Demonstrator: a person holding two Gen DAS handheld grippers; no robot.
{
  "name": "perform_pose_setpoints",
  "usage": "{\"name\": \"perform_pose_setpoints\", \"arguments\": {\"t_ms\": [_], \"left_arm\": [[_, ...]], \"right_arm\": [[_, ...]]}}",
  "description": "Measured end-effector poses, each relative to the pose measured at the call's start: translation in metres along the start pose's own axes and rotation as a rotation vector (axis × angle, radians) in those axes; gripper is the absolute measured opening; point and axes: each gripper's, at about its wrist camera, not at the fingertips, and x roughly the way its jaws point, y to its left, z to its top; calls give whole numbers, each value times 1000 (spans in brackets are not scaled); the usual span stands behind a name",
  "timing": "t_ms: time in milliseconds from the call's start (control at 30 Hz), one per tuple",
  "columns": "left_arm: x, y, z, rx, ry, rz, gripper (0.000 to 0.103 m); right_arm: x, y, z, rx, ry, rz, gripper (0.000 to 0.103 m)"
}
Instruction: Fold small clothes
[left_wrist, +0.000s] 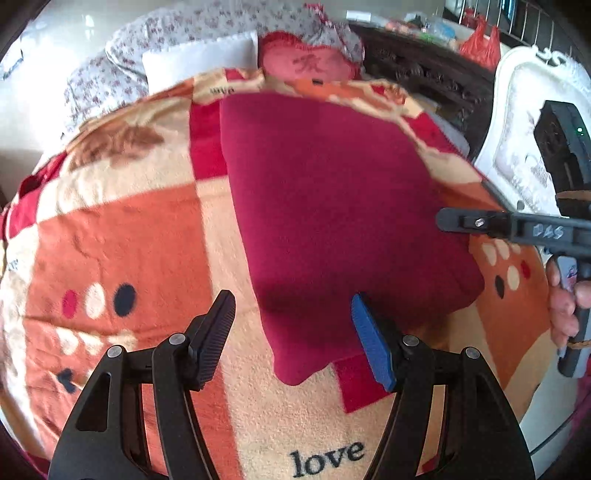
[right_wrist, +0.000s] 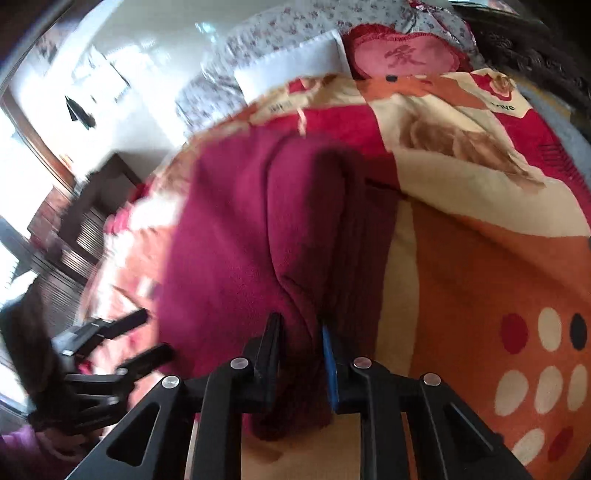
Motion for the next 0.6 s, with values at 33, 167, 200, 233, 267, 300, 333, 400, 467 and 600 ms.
{"name": "perform_pose_setpoints", "arguments": {"t_ms": [33,167,200,233,267,300,333,400,467,600], "left_arm": [[-4,0,3,-2,-13,5,66],[-2,-1,17,-12,-41,12,66],[1,-2,20,-17,-36,9,66],[5,-3,21,-21,-32,5,66],[7,-5,21,-23,-27,2,66],[12,-7,21,-21,-16,-2,66],[15,-10,20,-18,-8,-4,66],[19,-14,19,-7,-8,13,66],[21,-18,20,8,-10,20,66],[28,-22,23,13,-13,25,71]], "right_arm": [[-9,-1,5,9,-30,-17,35],[-18,0,34,20,-116,-57,45],[-10,-3,43,44,-112,-58,46],[0,-8,51,75,-102,-55,46],[10,-13,57,109,-87,-48,46],[19,-16,62,136,-75,-33,46],[30,-22,67,171,-65,5,45],[41,-28,74,190,-95,35,22],[41,-25,77,149,-119,0,13],[59,-25,79,67,-102,-129,12]]}}
